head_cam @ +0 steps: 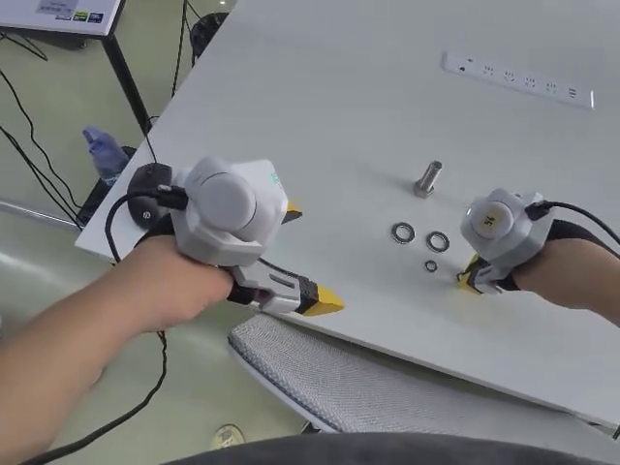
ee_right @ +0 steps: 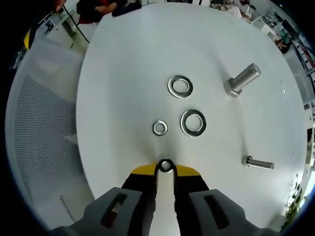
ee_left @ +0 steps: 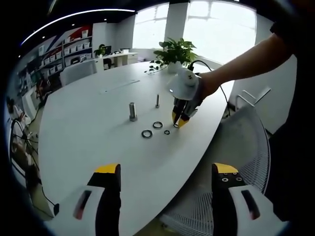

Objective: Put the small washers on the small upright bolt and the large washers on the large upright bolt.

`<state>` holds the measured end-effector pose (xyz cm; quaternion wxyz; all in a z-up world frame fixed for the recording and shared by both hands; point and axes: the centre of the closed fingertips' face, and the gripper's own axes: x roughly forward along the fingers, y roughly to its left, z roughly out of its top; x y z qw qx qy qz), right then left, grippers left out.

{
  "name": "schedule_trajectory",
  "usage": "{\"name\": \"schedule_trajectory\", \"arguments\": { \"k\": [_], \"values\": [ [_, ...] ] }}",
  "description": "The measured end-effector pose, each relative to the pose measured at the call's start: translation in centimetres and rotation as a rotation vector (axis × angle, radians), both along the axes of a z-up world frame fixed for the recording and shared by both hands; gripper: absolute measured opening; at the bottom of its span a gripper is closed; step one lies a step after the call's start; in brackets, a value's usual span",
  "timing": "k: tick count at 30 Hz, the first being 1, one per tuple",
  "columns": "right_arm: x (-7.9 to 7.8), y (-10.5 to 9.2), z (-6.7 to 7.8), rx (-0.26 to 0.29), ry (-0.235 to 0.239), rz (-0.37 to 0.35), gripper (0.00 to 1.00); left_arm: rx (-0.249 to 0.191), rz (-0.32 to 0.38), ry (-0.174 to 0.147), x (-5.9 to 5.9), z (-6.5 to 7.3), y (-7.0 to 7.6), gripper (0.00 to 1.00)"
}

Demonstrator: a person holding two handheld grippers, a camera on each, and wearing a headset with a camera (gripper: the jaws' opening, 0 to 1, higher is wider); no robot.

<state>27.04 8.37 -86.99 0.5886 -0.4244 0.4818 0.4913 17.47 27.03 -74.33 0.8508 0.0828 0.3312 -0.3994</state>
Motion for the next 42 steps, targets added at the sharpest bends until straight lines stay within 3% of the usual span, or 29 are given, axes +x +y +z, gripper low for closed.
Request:
{"name": "schedule_trajectory", "arguments": {
  "k": [11, 18, 32, 42],
  "values": [
    [-0.1, 0.3, -0.1, 0.052, 0.034, -0.018, 0.12, 0.008, 0.020, 0.009, 0.2, -0.1, 0.0, 0.74],
    [0.3, -0.5, 0.4, 0.044, 0.036, -0.019, 0.12, 0.004, 0.023, 0.005, 1.0, -0.2, -0.3, 0.74],
    [4.3, -4.8, 4.3, 0.044, -0.017, -0.081, 0.12, -0.002, 0.008, -0.011, 2.4, -0.5, -1.5, 0.83],
    [7.1, -5.4, 6.4, 0.069, -0.038, -0.116, 0.12, -0.010, 0.027, -0.032, 3.5, -1.3, -1.6, 0.92]
  ]
}}
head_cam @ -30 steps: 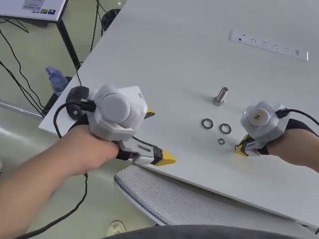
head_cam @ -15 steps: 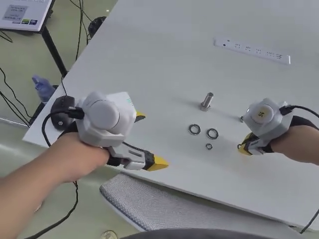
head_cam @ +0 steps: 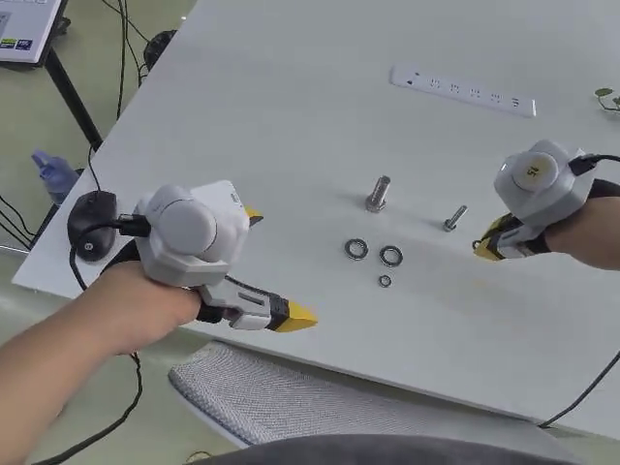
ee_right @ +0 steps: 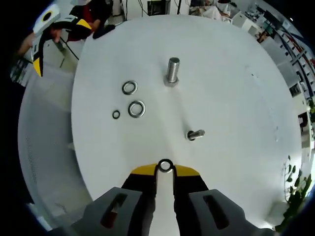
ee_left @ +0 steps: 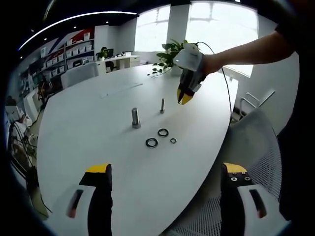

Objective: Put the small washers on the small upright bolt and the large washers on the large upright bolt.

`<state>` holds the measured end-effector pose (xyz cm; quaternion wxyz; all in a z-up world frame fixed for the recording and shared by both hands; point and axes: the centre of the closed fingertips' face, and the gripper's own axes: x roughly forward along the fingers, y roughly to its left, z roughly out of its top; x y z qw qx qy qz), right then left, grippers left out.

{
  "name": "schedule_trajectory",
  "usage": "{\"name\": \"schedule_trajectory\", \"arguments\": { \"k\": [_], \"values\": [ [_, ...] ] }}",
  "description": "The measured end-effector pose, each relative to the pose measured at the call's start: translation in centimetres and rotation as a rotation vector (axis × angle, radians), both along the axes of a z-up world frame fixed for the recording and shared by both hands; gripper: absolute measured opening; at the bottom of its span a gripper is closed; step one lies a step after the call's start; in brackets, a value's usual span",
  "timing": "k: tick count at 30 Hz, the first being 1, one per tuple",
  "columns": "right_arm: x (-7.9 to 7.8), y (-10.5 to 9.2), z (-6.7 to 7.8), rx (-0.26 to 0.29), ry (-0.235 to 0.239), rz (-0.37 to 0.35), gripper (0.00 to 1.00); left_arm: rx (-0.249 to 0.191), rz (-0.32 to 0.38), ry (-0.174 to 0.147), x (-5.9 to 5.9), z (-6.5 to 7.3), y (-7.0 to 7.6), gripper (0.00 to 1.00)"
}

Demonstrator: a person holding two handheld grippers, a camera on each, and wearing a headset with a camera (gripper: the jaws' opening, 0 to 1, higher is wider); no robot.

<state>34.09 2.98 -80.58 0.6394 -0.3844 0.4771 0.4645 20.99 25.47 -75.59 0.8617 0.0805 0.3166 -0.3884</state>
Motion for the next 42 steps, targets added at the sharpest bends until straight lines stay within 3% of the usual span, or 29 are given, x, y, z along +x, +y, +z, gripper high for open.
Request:
{"name": "schedule_trajectory", "arguments": {
  "k": [7, 8, 14, 20, 31, 42],
  "values": [
    [1.7, 0.2, 0.7, 0.011, -0.012, -0.004, 0.12, -0.005, 0.015, 0.003, 0.6, -0.7, 0.1, 0.96],
    [2.1, 0.4, 0.8, 0.013, -0.015, -0.003, 0.12, 0.006, 0.020, 0.018, 0.6, -1.1, 0.2, 0.97],
    [3.8, 1.1, 1.0, 0.036, -0.025, -0.015, 0.12, 0.031, 0.027, 0.012, 1.2, -1.9, 0.3, 0.99],
    [4.9, 1.5, 0.8, 0.036, -0.030, -0.008, 0.12, 0.055, 0.037, 0.054, 1.2, -3.0, 0.6, 0.99],
    [6.1, 1.9, -0.1, 0.037, -0.013, -0.014, 0.12, 0.059, 0.037, 0.064, 1.2, -3.0, 0.8, 0.97],
    [5.8, 2.1, -0.6, 0.030, -0.004, -0.005, 0.12, 0.056, 0.034, 0.070, 1.5, -3.0, 0.8, 0.96]
  ]
}}
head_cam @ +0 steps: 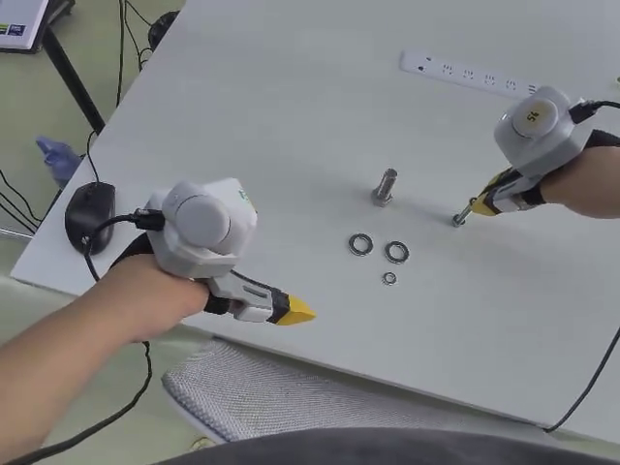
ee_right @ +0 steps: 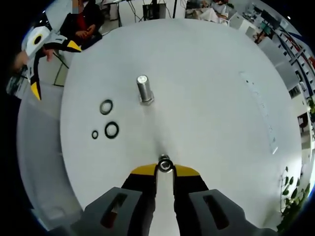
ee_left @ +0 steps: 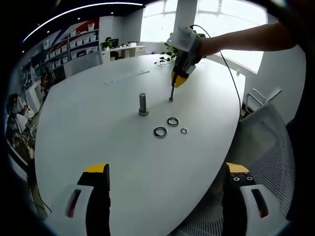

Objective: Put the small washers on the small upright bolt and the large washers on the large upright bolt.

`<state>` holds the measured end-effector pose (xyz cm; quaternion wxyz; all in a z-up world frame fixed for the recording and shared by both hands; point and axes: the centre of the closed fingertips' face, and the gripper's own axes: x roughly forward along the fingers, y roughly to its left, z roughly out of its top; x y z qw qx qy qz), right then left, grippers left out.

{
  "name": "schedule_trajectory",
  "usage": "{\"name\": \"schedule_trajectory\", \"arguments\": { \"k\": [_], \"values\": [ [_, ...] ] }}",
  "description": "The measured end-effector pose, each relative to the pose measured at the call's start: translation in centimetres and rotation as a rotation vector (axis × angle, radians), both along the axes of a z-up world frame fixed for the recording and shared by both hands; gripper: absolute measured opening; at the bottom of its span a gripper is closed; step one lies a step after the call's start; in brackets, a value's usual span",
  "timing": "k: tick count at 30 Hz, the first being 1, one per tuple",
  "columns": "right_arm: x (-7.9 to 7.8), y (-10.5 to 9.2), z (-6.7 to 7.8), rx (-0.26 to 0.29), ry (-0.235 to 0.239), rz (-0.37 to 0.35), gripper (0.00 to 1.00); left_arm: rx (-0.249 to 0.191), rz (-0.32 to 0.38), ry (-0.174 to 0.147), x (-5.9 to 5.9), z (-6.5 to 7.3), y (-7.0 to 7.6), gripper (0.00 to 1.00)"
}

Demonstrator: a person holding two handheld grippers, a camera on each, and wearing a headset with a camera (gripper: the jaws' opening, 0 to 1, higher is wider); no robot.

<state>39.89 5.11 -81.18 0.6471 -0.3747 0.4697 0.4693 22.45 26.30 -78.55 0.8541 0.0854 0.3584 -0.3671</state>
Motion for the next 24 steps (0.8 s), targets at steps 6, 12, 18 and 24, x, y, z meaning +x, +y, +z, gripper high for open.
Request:
{"name": "schedule_trajectory", "arguments": {
  "k": [6, 12, 18, 24],
  "values": [
    [0.2, 0.0, -0.6, -0.004, 0.002, 0.004, 0.12, 0.003, -0.008, 0.008, -0.1, 0.0, -0.1, 0.94],
    [0.3, -0.2, -1.5, -0.024, -0.001, 0.022, 0.12, 0.003, -0.015, 0.009, -0.1, 0.3, -0.3, 0.92],
    [0.1, -0.2, -2.5, -0.032, -0.006, 0.027, 0.12, 0.003, -0.018, 0.007, 0.1, 0.4, -0.3, 0.91],
    [-0.1, -0.2, -3.3, -0.041, -0.006, 0.037, 0.12, 0.008, -0.017, 0.018, -0.1, 0.2, 0.1, 0.90]
  ]
}}
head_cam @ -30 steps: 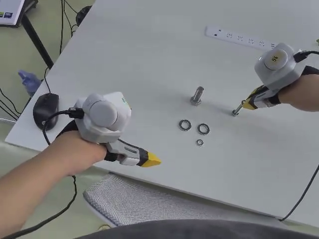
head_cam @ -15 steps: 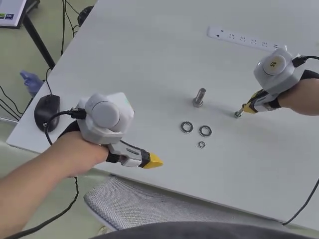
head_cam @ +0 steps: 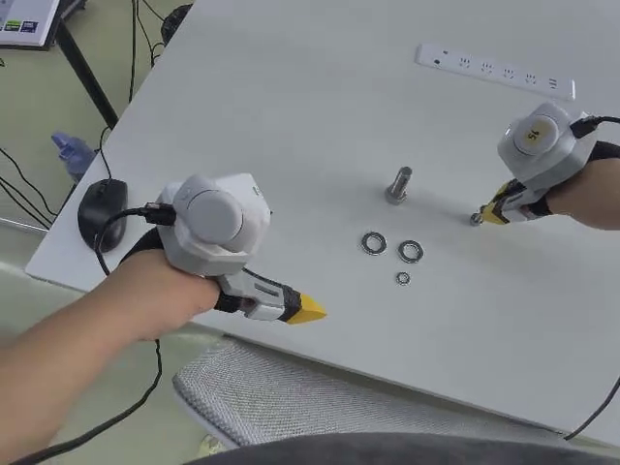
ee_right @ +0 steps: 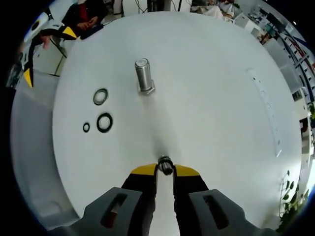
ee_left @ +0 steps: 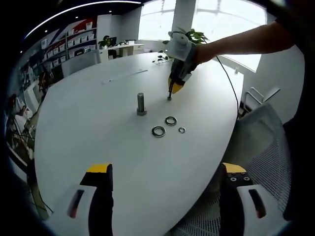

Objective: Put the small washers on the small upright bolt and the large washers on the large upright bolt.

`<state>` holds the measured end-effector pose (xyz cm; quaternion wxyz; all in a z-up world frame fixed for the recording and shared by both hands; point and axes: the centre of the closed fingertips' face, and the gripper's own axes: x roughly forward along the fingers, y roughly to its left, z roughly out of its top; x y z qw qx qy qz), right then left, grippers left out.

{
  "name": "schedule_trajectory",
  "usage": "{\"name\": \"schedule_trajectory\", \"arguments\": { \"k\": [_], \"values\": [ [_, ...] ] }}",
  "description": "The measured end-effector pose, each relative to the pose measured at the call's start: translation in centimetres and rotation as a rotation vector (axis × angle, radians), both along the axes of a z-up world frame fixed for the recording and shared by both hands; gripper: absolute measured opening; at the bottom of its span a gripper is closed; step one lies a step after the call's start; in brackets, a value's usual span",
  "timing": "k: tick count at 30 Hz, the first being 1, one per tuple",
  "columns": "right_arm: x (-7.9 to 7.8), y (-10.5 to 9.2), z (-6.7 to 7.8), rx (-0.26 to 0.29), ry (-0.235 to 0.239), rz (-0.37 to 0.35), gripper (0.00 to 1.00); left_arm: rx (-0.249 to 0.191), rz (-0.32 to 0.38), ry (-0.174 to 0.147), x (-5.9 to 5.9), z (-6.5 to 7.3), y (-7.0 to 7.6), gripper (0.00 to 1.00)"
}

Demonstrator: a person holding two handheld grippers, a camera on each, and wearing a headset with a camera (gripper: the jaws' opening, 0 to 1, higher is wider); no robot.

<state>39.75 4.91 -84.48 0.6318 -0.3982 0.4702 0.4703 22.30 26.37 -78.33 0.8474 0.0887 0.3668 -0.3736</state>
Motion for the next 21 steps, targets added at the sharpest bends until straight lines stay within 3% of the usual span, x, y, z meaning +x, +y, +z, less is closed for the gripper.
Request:
{"name": "schedule_trajectory", "arguments": {
  "k": [21],
  "values": [
    [-0.2, 0.3, -1.6, -0.016, 0.003, 0.034, 0.13, -0.003, 0.006, 0.016, -0.8, 0.3, 0.3, 0.86]
  ]
}}
